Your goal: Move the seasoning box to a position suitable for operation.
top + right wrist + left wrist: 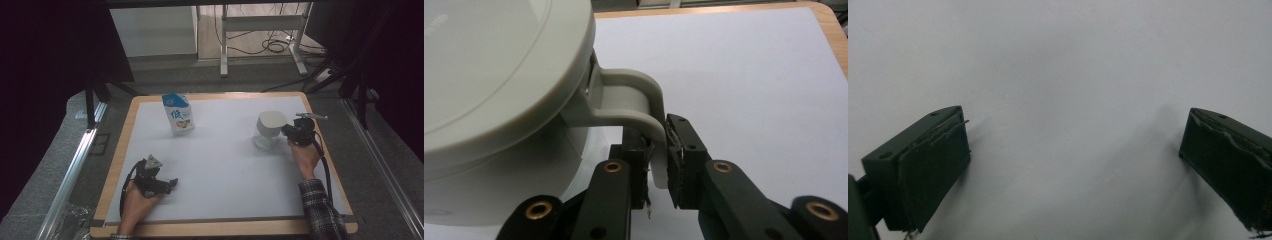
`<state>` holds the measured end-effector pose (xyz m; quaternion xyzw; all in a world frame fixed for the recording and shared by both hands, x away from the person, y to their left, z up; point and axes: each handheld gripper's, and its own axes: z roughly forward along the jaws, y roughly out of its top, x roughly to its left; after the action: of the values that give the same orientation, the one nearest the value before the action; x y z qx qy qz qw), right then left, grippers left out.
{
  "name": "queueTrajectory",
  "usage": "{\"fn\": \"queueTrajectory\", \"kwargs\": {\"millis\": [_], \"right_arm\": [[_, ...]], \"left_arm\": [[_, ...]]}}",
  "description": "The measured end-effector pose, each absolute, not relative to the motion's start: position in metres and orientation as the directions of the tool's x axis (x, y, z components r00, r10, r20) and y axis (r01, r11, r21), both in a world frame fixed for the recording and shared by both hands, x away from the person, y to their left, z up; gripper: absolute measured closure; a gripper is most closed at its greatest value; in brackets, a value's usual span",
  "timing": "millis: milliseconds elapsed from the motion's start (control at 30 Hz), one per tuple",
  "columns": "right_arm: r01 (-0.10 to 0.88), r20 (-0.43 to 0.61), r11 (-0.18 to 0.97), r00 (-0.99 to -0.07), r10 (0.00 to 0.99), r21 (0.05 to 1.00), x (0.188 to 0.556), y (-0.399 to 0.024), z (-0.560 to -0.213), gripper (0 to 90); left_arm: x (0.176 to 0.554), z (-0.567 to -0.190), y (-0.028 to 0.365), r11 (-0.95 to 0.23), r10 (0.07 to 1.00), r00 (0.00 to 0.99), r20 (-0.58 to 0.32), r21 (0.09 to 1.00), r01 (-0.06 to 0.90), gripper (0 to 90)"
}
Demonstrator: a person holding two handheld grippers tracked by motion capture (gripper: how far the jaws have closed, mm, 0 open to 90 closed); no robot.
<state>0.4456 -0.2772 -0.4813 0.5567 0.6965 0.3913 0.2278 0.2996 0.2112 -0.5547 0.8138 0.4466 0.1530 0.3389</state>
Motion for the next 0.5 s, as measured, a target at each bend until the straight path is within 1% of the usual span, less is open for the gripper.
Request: {"fn": "queueTrajectory", "kwargs": {"millis": [167, 500], "right_arm": [[0.583, 0.104, 0.1, -0.306, 0.946, 0.807, 0.438, -0.272, -0.477, 79.3], [0.589, 0.134, 0.093, -0.33, 0.934, 0.803, 0.421, -0.269, -0.478, 79.4]], "left_arm": [[0.3, -0.555, 0.211, -0.372, 0.831, 0.554, -0.053, 0.688, 0.624, 0.0], [0.3, -0.555, 0.211, -0.371, 0.831, 0.554, -0.054, 0.688, 0.624, 0.0]]}}
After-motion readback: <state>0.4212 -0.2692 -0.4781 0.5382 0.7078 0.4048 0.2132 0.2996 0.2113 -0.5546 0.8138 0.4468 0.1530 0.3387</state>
